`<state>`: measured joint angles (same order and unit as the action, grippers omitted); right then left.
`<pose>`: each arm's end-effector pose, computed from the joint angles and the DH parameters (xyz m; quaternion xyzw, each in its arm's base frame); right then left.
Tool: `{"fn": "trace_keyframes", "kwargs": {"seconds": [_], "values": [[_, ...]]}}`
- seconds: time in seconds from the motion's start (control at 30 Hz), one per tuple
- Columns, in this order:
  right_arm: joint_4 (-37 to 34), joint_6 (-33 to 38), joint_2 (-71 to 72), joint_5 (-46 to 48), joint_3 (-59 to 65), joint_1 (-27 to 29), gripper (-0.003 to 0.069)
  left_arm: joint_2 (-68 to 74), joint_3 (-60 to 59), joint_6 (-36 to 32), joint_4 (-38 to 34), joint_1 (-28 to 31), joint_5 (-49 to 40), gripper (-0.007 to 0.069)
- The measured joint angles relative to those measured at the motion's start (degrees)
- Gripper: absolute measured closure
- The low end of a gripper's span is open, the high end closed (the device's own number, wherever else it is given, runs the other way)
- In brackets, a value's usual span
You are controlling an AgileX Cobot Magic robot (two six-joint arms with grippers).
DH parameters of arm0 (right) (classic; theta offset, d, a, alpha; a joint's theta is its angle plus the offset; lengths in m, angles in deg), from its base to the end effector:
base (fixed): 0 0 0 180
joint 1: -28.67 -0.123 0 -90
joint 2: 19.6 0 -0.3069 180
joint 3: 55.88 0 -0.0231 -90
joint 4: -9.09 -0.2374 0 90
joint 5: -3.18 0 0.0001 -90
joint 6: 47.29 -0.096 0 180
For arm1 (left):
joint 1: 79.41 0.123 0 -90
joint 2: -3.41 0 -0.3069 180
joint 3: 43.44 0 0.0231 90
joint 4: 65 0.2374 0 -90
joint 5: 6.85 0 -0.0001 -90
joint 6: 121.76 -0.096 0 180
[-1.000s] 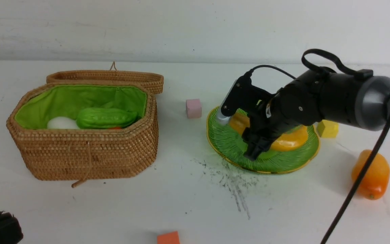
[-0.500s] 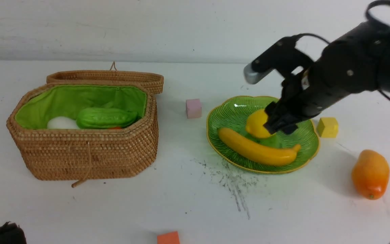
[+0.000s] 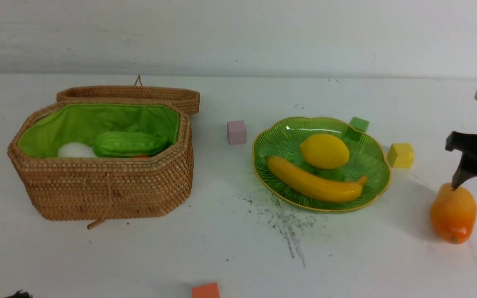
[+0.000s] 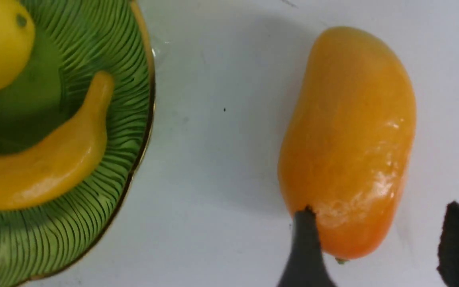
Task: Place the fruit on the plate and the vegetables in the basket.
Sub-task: Use the right arm to grab a mango and put it into the right plate
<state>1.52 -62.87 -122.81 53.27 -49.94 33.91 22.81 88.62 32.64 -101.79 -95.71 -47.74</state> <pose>0.3356 -0.0210 0.2765 0.2093 0.9595 0.0734 0.1739 -0.0038 -0.0381 0.3192 0.2075 0.7438 -0.2611 0.5793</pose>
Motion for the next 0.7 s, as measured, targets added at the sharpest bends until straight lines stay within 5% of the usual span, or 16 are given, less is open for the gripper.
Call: {"fn": "trace_keyframes", "kwargs": {"seconds": [0.17, 0.7], "values": [[-1.32, 0.44, -6.76, -6.49, 0.21, 1.95, -0.0015, 0.00, 0.00, -0.13, 0.00, 0.00, -0.29, 0.0610], [-1.08, 6.19, -16.00, -11.79, -0.91, 1.95, 0.0088, 0.00, 0.00, -0.13, 0.00, 0.00, -0.65, 0.0600]]}}
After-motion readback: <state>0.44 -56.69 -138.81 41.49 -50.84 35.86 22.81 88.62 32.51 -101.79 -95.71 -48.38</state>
